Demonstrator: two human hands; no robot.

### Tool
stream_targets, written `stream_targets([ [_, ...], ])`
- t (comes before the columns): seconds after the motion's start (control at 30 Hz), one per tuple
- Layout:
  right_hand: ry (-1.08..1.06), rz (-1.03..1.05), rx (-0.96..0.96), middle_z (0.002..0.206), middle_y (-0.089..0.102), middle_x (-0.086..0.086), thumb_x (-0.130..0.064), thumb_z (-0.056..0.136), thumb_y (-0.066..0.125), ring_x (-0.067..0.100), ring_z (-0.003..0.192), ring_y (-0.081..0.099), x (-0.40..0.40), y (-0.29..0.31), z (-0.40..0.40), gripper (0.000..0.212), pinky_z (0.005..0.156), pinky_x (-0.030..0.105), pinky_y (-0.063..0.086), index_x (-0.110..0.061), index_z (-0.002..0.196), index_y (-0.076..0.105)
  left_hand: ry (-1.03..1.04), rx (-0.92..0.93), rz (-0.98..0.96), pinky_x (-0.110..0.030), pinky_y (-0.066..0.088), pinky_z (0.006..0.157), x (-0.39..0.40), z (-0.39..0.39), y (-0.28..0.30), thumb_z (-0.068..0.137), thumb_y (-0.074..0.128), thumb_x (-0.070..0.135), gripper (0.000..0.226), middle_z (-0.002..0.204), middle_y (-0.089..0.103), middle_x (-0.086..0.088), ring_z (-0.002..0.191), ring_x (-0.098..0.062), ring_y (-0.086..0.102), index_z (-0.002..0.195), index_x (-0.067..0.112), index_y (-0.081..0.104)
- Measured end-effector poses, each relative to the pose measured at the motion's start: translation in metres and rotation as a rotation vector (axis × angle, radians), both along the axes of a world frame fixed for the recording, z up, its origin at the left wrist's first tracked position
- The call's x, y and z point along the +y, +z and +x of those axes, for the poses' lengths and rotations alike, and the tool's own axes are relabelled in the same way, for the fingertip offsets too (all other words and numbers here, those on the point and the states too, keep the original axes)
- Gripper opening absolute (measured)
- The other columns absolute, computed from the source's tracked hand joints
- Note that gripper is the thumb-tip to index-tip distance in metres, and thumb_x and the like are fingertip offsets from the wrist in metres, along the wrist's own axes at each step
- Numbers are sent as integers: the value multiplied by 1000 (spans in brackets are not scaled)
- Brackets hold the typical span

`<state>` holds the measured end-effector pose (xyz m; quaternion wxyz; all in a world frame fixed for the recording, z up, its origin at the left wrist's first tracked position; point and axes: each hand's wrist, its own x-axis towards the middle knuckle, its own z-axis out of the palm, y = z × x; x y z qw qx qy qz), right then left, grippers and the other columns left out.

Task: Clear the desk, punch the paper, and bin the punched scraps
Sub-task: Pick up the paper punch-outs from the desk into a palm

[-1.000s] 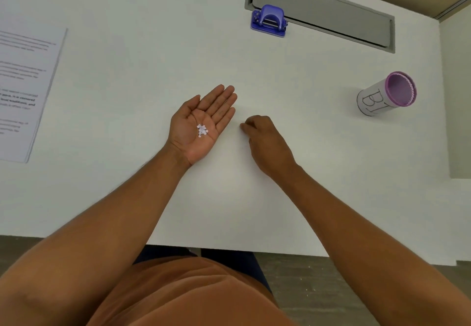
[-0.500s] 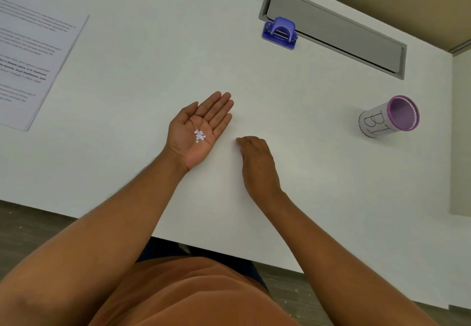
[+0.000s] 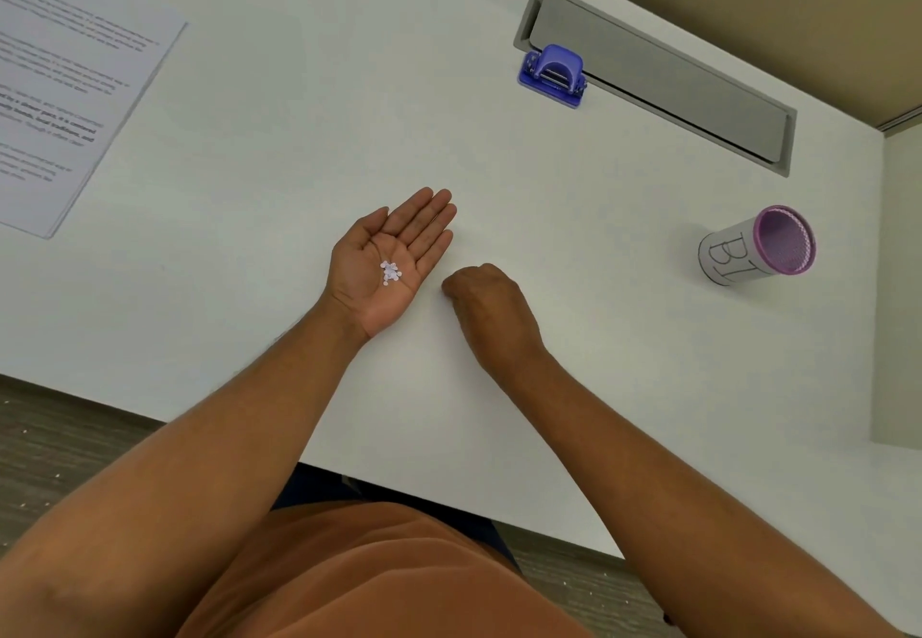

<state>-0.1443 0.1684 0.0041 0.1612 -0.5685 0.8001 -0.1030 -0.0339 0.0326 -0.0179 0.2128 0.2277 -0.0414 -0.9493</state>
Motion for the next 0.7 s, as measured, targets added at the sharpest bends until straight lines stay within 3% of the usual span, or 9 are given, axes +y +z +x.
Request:
stream_targets([
  [0.1, -31, 29, -22, 98, 75, 10, -5, 95, 57, 29, 93, 63, -5, 1, -5, 18, 84, 46, 52, -4, 100, 74, -2, 3, 12, -45, 35, 127, 4, -3, -3, 112, 33, 27, 51, 158, 53, -20, 148, -33, 51, 149, 0, 55],
  [0.17, -200, -22, -136, 100, 79, 6, -4, 91, 63, 24, 93, 70, -8, 7, -1, 20, 89, 39, 55, -8, 103, 79, -8, 9, 14, -45, 34, 127, 6, -4, -6, 112, 33, 27, 52, 159, 52, -20, 148, -33, 50, 152, 0, 52],
  [0.3, -534, -245, -449, 83, 78, -18, -13, 82, 74, -2, 81, 73, -10, 30, 10, 15, 78, 11, 55, -20, 90, 84, -24, 23, 19, -45, 33, 127, 11, -8, -9, 111, 32, 27, 53, 159, 52, -20, 148, -33, 50, 155, 0, 47],
  [0.37, -523, -300, -546, 81, 78, -19, -15, 80, 77, -6, 80, 72, -14, 40, 18, 12, 74, 5, 50, -22, 87, 84, -35, 38, 20, -46, 38, 124, 16, -12, -8, 111, 32, 27, 54, 159, 52, -20, 148, -32, 51, 155, -1, 47],
  [0.47, -477, -319, -544, 81, 79, -12, -11, 81, 80, -5, 79, 72, -20, 49, 23, 10, 73, 5, 50, -17, 89, 82, -71, 61, 20, -46, 48, 118, 25, -18, -4, 110, 32, 29, 55, 160, 51, -17, 148, -29, 52, 154, 1, 50],
  [0.7, -406, -286, -510, 86, 76, -11, -6, 87, 77, -3, 86, 71, -21, 51, 11, 12, 75, 5, 51, -13, 97, 77, -84, 84, 41, -43, 34, 127, 28, -23, -2, 110, 33, 28, 55, 161, 51, -17, 150, -29, 49, 153, 0, 51],
])
